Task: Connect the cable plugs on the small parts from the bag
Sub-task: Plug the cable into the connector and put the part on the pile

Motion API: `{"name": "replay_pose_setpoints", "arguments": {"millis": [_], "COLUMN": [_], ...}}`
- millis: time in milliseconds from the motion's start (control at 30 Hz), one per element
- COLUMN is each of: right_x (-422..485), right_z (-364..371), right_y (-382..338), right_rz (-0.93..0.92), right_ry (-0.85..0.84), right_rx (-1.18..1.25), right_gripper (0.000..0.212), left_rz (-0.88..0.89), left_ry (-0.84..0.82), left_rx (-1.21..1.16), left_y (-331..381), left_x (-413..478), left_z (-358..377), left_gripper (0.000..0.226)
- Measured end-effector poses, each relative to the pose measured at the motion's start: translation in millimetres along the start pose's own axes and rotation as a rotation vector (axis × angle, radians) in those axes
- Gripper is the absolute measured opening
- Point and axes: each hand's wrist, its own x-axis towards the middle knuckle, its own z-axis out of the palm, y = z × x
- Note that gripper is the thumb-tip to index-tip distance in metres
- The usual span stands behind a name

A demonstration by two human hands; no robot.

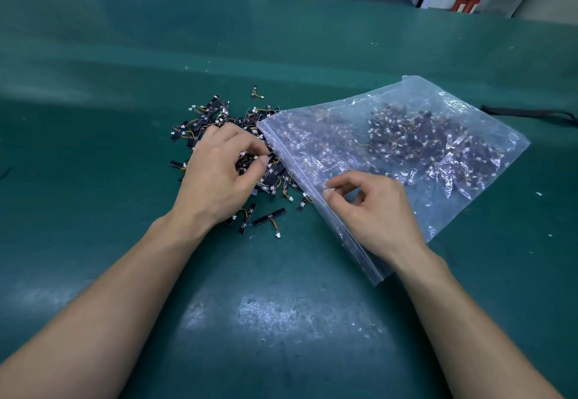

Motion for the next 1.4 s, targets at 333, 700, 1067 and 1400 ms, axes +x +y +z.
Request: {"name": "replay_pose_setpoints", "arguments": {"millis": [333, 700, 1067, 1400], "right_x": [-4.7, -6.6, -2.8, -6.0], "right_z": [-1.7, 0.3, -2.9, -0.4], "right_y": [-14.4, -20.9, -21.8, -21.8], "right_rz": [-0.104, -0.106, -0.004, -0.015], "right_ry": [0.034, -0.076, -0.027, -0.224], "right_rx": [0.194, 0.354, 0.475, 0.330], "right_gripper": [0.003, 0.016, 0.024, 0.025], "left_rz": [0.283, 0.249, 0.087, 0.270], "left_ry": [-0.011, -0.142, -0.134, -0.133], "left_rx": [-0.092, -0.263, -0.368, -0.235], "left_y": [15.4, 32.3, 23.1, 24.9], "left_x": [-4.8, -13.1, -12.7, -11.2], "left_z": [3.4, 8.5, 8.3, 14.4], "left_gripper": [0.011, 0.021, 0.017, 0.009]}}
